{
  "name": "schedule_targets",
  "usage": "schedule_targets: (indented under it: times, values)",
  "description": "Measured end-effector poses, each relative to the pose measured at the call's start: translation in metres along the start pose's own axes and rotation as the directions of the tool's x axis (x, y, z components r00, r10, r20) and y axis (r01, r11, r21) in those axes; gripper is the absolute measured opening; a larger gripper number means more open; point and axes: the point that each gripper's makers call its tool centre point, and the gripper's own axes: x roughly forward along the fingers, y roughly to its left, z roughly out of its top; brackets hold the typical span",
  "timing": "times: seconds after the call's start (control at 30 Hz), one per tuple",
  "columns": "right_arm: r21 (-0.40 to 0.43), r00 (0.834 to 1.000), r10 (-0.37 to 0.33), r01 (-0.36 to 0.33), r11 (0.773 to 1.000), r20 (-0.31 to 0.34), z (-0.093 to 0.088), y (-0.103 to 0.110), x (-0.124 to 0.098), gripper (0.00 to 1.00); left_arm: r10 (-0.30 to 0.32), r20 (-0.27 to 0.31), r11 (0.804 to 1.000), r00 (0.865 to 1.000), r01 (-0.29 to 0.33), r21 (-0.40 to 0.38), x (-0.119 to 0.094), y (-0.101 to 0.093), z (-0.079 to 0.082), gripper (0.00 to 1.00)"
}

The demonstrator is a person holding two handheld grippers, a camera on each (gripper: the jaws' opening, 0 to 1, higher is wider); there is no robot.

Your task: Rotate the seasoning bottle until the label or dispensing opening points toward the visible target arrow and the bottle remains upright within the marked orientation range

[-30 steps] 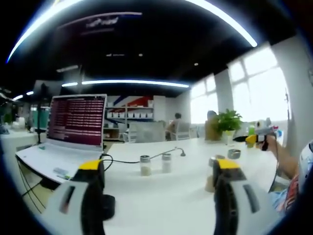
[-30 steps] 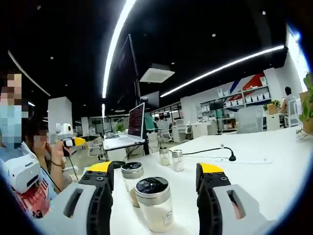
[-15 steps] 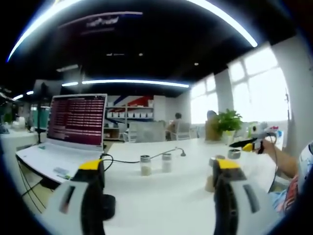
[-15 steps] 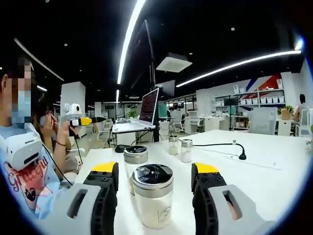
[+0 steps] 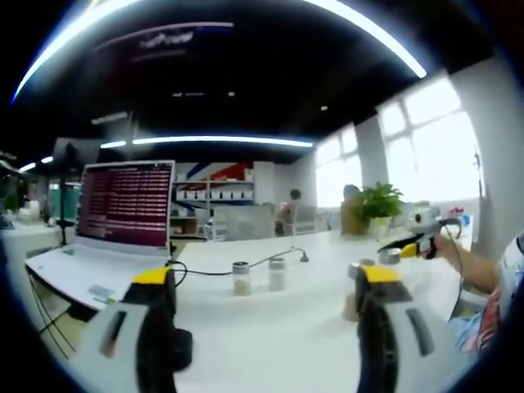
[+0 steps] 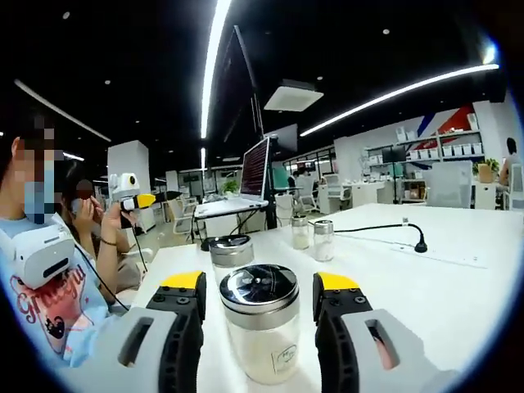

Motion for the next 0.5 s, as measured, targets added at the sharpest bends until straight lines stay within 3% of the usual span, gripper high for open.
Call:
schedule_targets:
  times: [0.5]
  values:
    - [0.006, 1.0, 0.01, -0.01, 1.0, -0.019, -0.0042, -0.0007, 0.009, 0.47, -0.017, 0.006, 1.0, 1.0, 0.017, -0.025, -0.0017, -0.0021, 0.0021, 0.97]
